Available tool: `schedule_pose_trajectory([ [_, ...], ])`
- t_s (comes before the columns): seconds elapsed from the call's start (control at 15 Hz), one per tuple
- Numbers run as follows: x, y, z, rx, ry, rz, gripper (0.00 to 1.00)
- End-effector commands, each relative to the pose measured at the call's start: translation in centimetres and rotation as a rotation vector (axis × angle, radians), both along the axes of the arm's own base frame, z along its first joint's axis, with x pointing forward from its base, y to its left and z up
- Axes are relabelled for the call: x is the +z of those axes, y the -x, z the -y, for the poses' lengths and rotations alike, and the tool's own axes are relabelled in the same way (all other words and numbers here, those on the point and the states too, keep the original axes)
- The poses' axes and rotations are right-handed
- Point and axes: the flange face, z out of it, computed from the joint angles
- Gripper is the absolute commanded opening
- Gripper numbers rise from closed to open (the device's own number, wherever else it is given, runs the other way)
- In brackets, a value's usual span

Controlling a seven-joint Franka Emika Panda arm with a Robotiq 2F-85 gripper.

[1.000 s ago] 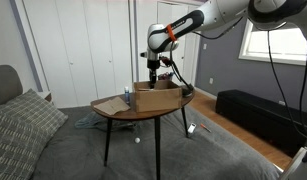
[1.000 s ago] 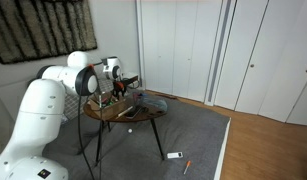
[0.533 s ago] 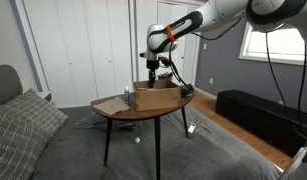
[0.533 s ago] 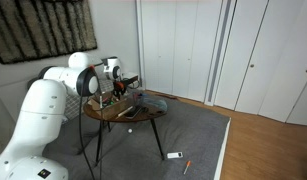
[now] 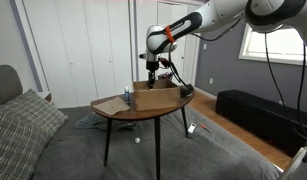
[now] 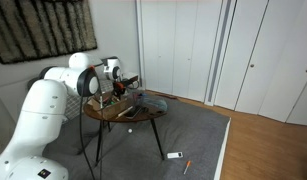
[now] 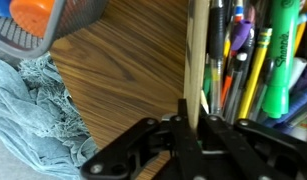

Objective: Pick up the cardboard box, turn it clockwise by ninety degrees and place it a little forward on the table

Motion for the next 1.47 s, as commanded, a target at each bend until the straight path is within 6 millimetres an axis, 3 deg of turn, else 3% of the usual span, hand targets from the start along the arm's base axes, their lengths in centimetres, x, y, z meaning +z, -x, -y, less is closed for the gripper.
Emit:
schedule_pose_trajectory([
  [0.0,0.6,-0.1,-0.1,-0.007,-0.01,-0.031,0.02],
  [1.4,6.2,1.0,3.2,-0.094,-0.214,-0.345,0.02],
])
